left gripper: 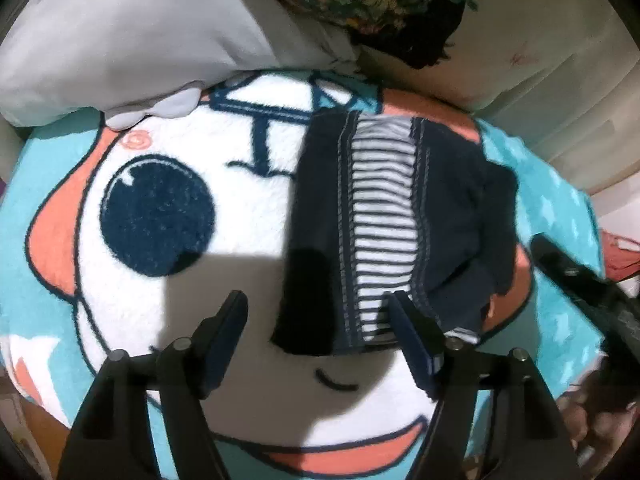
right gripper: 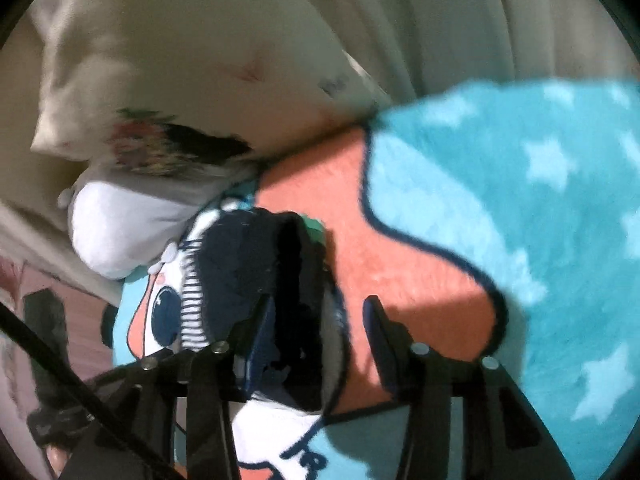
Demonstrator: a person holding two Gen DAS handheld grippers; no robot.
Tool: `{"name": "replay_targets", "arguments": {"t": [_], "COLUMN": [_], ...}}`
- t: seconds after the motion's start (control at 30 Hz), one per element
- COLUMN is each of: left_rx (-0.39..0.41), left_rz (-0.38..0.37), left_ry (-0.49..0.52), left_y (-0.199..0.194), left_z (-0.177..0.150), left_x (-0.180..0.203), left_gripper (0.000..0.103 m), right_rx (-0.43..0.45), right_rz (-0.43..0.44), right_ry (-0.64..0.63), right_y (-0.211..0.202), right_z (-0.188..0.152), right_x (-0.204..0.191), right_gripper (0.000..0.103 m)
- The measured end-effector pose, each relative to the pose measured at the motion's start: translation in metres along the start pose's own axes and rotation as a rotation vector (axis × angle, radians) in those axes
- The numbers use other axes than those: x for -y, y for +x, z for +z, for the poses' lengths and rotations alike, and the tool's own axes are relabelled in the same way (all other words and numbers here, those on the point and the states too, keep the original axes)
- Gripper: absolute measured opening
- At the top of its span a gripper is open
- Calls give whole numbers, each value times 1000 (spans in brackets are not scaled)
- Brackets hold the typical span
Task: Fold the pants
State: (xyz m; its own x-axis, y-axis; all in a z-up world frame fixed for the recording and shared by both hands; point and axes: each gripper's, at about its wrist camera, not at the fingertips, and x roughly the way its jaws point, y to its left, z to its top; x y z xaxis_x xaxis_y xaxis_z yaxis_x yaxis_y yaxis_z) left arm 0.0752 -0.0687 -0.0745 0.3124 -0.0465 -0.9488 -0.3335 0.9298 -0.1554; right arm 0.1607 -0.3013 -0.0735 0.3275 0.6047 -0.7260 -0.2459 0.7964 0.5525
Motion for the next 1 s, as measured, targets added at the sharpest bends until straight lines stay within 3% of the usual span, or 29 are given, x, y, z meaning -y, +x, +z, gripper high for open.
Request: {"name": "replay_targets", "arguments": {"t": [0.1, 0.23, 0.3, 0.37, 0.47, 0.6, 0.8, 1.0], "left_rx": [-32, -27, 5, 30, 56, 80, 256, 368], "left_rz": [17, 18, 24, 33, 27, -17, -63, -56], "left_ry": [10, 33, 34, 45, 74, 124, 190, 214], "left_y": [7, 4, -5, -14, -19, -16, -24, -22], "left_z": [-3, -5, -7, -10, -18, -35, -54, -75], "left_x": [1, 4, 5, 5, 11, 10, -1, -20], "left_gripper": [73, 73, 73, 73, 74, 74, 74, 76], "right_rx": [1, -122, -123, -82, -4, 86, 269, 414], "right_rz": [-3, -87, -87, -83, -122, -152, -189, -189], "right_ry": [-82, -138, -111, -93, -79, -36, -25, -58], "right_y": [0, 33, 36, 25, 7, -5, -14, -14], "right_z": [-6, -22, -28, -30, -39, -61, -87, -112], "right_x": [-19, -19, -13, -11, -7, 3, -1, -20], "right_gripper": [46, 46, 46, 47, 56, 57, 58, 63]}}
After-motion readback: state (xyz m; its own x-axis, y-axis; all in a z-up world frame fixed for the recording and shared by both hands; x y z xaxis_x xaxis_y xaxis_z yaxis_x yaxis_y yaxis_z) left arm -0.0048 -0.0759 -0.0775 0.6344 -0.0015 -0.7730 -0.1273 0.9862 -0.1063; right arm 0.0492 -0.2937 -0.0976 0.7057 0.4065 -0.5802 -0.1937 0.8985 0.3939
